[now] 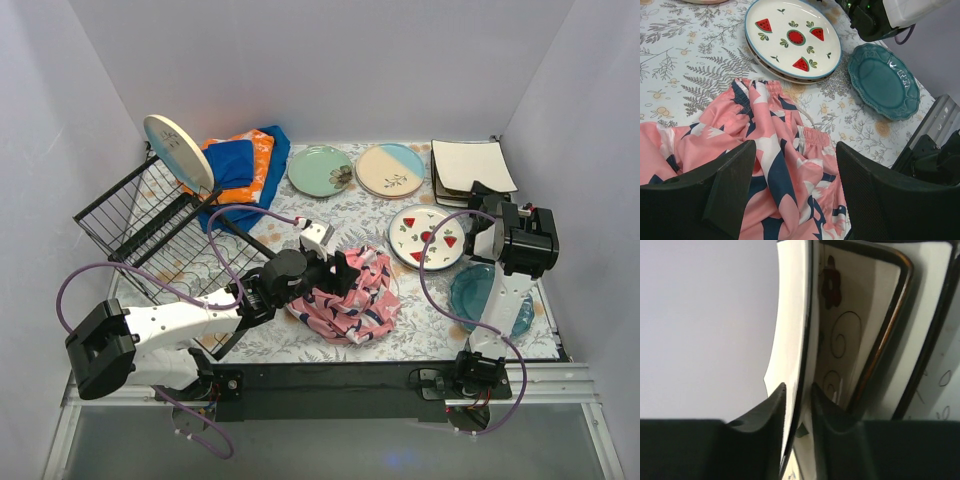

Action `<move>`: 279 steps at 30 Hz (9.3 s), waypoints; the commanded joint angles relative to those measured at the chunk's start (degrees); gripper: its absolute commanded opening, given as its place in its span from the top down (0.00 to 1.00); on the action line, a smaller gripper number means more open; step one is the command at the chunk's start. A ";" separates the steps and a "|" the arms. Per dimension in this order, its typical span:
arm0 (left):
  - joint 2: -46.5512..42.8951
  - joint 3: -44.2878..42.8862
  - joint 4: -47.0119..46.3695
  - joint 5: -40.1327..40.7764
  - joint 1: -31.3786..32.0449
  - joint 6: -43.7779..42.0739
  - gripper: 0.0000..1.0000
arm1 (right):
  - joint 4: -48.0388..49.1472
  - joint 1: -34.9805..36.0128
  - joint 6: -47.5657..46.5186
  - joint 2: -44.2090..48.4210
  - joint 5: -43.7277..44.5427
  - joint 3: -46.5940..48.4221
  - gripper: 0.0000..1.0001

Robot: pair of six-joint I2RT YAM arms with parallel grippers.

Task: Unload the plates from the dish rack
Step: Place the plate at the corner of the board, then unload the plate from the dish rack.

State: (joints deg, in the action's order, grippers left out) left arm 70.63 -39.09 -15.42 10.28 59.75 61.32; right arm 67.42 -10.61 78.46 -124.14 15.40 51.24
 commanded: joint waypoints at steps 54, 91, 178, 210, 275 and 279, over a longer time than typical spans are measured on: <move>-8.05 0.51 -0.66 2.20 1.78 -0.68 0.36 | -35.86 -8.72 -18.86 12.34 -27.44 6.85 0.66; -7.96 0.60 -0.58 4.39 1.87 -1.20 0.36 | -33.49 -6.26 -17.46 12.34 -29.29 4.22 0.93; 13.92 -57.68 50.83 38.40 -43.57 -3.31 0.47 | -49.49 31.97 -50.86 56.20 -23.13 -10.73 0.55; 10.93 -53.46 48.37 42.54 -43.75 -7.45 0.64 | -49.58 32.41 -50.86 55.05 -22.69 -10.11 0.54; 11.28 -55.48 34.67 33.83 -43.40 -16.05 1.00 | -48.35 57.55 -56.40 10.23 -43.09 21.88 0.43; 12.07 -56.88 34.67 35.42 -42.87 -17.37 1.00 | -48.87 57.63 -55.16 12.25 -39.66 21.88 0.44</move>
State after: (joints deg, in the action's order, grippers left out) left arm 84.12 -92.40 26.48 48.21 15.70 48.10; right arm 16.99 46.61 22.24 -114.08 -26.72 71.22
